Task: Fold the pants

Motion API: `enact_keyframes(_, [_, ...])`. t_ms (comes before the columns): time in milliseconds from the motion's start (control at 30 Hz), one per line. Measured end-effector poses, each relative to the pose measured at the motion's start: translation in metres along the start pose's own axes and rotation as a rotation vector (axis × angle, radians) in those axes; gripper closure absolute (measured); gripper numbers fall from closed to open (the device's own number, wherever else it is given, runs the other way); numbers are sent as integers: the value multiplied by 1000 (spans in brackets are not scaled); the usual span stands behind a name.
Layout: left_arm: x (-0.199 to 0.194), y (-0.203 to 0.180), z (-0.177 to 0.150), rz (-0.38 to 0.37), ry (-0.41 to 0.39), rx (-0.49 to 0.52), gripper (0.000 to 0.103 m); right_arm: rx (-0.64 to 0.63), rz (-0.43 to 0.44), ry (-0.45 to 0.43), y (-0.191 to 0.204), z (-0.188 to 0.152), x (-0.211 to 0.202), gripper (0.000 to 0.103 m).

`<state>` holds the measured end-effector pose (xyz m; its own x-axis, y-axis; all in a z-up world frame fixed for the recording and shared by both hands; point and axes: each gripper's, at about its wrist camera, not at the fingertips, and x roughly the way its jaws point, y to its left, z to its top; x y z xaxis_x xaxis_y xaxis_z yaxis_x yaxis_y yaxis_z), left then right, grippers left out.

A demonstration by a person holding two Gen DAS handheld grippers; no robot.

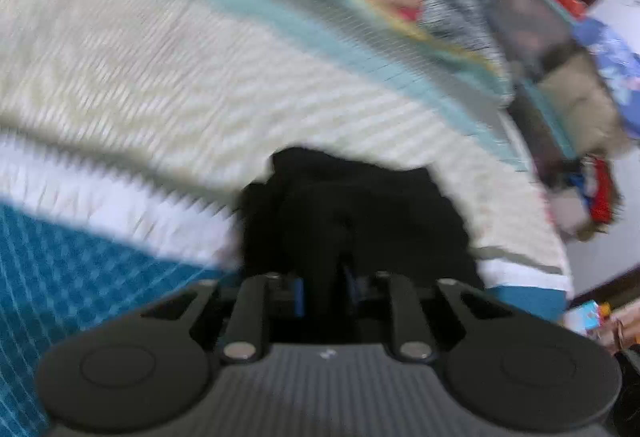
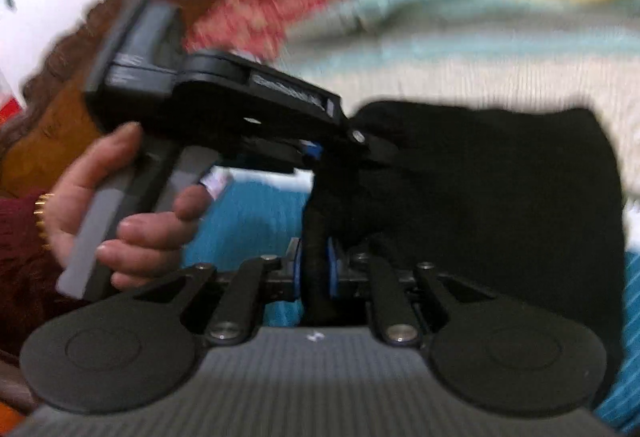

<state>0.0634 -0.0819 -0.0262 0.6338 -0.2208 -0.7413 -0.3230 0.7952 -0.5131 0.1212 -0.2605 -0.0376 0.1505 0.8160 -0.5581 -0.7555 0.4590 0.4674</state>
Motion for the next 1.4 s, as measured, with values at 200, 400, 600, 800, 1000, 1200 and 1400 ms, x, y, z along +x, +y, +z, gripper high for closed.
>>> enact_keyframes(200, [11, 14, -7, -45, -20, -60, 68, 44, 78, 44, -12, 2, -5, 66])
enact_keyframes(400, [-23, 15, -8, -48, -102, -65, 38, 80, 131, -100, -21, -4, -59, 55])
enact_keyframes(600, [-22, 15, -20, -27, -77, -66, 29, 47, 151, 109, -16, -11, -9, 60])
enact_keyframes(800, [-20, 25, -32, -19, -48, -85, 24, -99, 232, 253, 10, -21, 1, 49])
enact_keyframes(1000, [-29, 28, -33, -72, -57, -90, 6, -36, 294, -25, -17, -3, -72, 44])
enact_keyframes(1200, [-20, 32, -44, -168, 0, -125, 3, 153, 13, -262, -78, 0, -121, 14])
enact_keyframes(1400, [-2, 18, -59, -208, 44, -94, 1, 366, -97, -154, -116, -26, -85, 14])
